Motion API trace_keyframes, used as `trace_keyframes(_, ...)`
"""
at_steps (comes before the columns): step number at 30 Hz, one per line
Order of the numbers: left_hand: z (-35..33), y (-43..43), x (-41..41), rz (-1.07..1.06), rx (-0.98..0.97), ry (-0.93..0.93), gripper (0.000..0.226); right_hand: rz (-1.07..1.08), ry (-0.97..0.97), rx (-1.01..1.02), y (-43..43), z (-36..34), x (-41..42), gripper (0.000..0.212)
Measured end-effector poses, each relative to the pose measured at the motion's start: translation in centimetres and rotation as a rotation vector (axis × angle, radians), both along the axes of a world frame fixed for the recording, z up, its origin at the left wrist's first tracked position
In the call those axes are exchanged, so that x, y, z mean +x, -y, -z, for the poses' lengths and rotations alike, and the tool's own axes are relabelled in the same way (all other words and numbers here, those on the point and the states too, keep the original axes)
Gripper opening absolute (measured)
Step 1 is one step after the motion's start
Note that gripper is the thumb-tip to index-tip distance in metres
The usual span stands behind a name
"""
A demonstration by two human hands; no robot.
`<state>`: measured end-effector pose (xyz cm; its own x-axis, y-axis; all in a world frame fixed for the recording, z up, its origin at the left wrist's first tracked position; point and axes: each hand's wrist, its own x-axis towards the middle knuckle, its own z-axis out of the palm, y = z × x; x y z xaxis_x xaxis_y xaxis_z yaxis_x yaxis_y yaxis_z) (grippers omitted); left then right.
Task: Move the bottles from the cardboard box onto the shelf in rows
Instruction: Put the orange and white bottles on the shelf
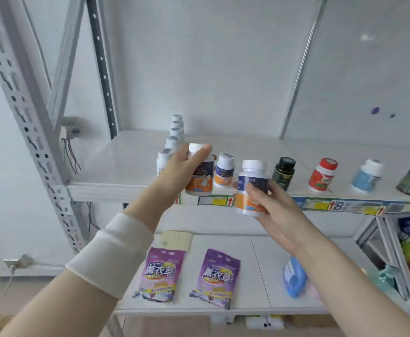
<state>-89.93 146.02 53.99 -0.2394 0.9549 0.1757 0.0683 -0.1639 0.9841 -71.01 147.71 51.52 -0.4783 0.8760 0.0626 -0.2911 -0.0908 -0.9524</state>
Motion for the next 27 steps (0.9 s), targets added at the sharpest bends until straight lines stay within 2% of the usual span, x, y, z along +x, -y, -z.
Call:
trace_keyframes(2, -1.0, -2.7, 0.4, 0.008, 0.002, -0.024, 0.046, 0.025, 0.016, 0.025, -2.0, -1.3, 0.2, 0.054)
trace_keyframes(4, -1.7, -5.8, 0.3, 0.032, -0.010, -0.045, 0.035, 0.044, 0.053, 0.045, -4.4, -2.4, -0.1, 0.029)
trace_keyframes(7, -2.9, -10.8, -0.7, 0.037, 0.007, -0.157, 0.028, 0.078, 0.121, 0.097, -8.8, -3.6, -1.2, 0.017)
trace_keyframes(9, -3.8, -14.1, -1.9, 0.029, 0.030, -0.232, 0.028, 0.104, 0.201, 0.158, -12.0, -4.4, -2.4, 0.020)
trace_keyframes(12, -5.0, -19.5, -4.4, 0.038, 0.040, -0.331, 0.030, 0.144, 0.329, 0.239, -17.1, -5.7, -4.2, 0.037)
trace_keyframes(17, -5.0, -28.4, -8.2, 0.071, -0.059, -0.499, 0.030, 0.142, 0.588, 0.286, -25.2, -5.9, -7.4, 0.039)
trace_keyframes(22, -2.2, -36.4, -10.1, 0.072, -0.167, -0.659, 0.039, 0.087, 0.694, 0.227, -31.5, -3.8, -10.0, 0.053)
trace_keyframes(27, 0.0, -40.8, -10.7, 0.091, -0.240, -0.723, 0.038, 0.046, 0.791, 0.222, -36.0, -1.5, -12.1, 0.048)
